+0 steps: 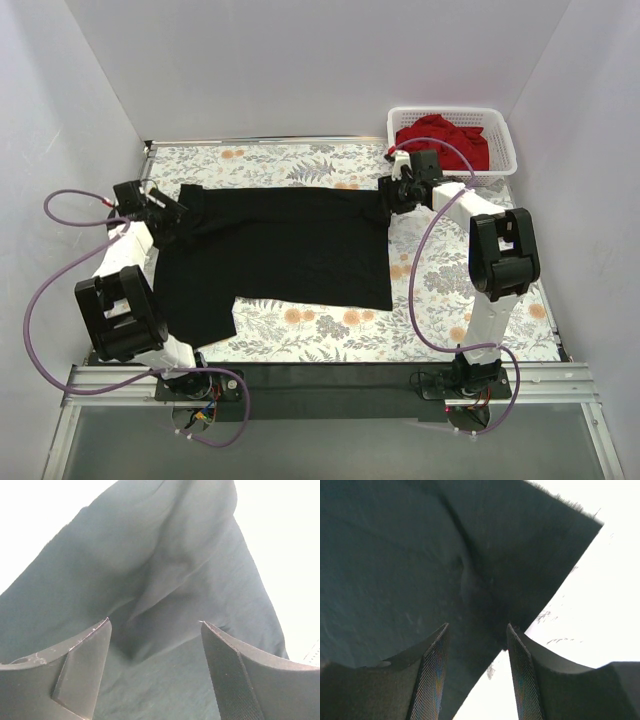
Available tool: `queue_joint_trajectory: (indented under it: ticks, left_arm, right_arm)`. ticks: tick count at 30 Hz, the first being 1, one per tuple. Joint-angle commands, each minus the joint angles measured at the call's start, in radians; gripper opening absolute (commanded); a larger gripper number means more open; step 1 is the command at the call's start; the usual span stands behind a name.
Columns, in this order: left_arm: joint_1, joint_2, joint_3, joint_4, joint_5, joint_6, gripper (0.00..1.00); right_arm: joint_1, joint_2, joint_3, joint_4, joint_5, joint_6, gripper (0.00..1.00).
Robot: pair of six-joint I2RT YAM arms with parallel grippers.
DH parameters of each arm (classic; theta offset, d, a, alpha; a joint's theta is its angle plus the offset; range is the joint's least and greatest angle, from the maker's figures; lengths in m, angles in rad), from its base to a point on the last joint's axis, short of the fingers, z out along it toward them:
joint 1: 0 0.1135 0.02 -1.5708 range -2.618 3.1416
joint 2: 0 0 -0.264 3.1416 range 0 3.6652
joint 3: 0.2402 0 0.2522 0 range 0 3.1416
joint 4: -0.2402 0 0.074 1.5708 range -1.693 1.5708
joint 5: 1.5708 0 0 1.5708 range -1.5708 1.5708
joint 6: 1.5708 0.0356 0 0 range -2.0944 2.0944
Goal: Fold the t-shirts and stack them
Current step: Fold the tshirt
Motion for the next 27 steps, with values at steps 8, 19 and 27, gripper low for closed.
queue_joint_trajectory:
  ticks: [8,19,27]
  left_arm:
    - [-0.146,0.173,0.346,0.036,-0.117,0.200,0.69]
    - [-0.139,0.452,0.541,0.033,-0.252,0.171,0.60]
    - [-0.065,0.581,0.600,0.111,-0.028,0.169,0.54]
  right_arm:
    - [-0.031,-0.027,0.118,0.102,0.029,0.143,0.49]
    - [-0.051,0.097,0.156,0.234,-0.055,0.258,0.46]
    - [-0.051,0.146,0.152,0.296,-0.098,0.276,0.45]
